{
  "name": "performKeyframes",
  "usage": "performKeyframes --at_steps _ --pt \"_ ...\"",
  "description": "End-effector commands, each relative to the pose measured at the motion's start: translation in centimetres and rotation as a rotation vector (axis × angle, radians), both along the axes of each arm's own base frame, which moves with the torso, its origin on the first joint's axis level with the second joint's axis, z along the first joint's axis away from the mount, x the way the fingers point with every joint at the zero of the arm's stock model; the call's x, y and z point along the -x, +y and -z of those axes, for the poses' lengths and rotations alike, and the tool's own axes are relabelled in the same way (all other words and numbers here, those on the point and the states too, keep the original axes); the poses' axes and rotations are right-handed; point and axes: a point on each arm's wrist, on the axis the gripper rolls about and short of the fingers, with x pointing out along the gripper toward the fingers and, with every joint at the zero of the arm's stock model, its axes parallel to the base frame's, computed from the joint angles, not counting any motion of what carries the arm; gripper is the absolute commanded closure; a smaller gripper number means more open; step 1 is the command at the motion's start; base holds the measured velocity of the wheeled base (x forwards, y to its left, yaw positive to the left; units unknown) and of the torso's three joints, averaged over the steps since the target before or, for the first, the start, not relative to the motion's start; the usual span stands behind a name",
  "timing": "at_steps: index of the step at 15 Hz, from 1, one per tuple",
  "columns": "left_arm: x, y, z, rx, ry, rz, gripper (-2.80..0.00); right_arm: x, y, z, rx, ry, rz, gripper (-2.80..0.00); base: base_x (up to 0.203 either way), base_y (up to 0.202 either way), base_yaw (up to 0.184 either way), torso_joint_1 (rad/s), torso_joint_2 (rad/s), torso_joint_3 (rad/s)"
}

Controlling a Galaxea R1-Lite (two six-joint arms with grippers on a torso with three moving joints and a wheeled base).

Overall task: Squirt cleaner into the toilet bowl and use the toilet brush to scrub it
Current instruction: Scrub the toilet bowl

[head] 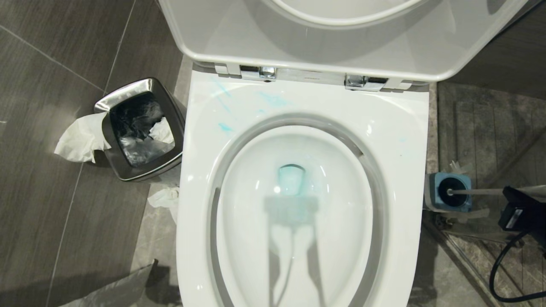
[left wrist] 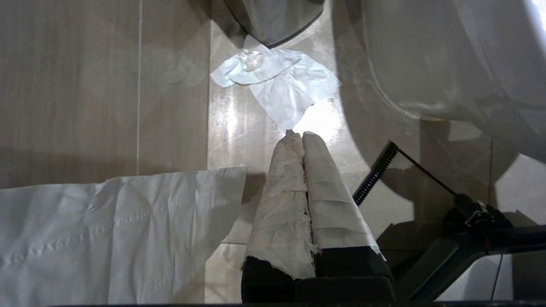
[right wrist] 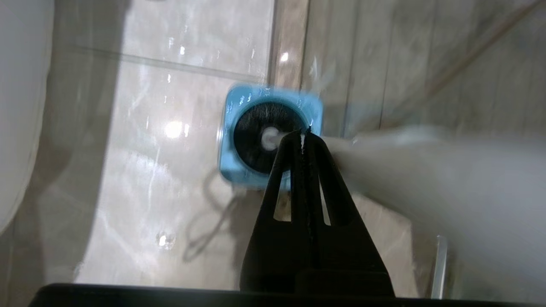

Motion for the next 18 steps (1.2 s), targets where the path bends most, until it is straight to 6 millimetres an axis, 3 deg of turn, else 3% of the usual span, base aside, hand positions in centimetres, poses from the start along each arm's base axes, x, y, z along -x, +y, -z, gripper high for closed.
performKeyframes --at_steps 1,5,11,12,18 --pt "0.0 0.0 0.0 0.0 0.0 0.001 0.0 -0.2 -0.1 -0.2 0.01 -0.033 0.001 0.0 0.0 0.0 0.0 0.0 0.0 0.0" --pt "0.0 0.0 0.0 0.0 0.0 0.001 0.0 0.5 0.2 -0.1 0.006 -0.027 -0.004 0.0 0.0 0.0 0.0 0.0 0.0 0.0" --pt "0.0 0.0 0.0 0.0 0.0 0.001 0.0 4.1 1.2 0.9 -0.006 0.028 -0.028 0.0 0.0 0.0 0.0 0.0 0.0 0.0" --pt "0.0 0.0 0.0 0.0 0.0 0.001 0.0 4.1 1.2 0.8 -0.003 0.024 -0.025 -2.8 0.0 0.0 0.0 0.0 0.0 0.0" --pt "0.0 0.0 0.0 0.0 0.0 0.001 0.0 4.2 1.2 0.8 -0.005 0.028 -0.025 -2.8 0.0 0.0 0.0 0.0 0.0 0.0"
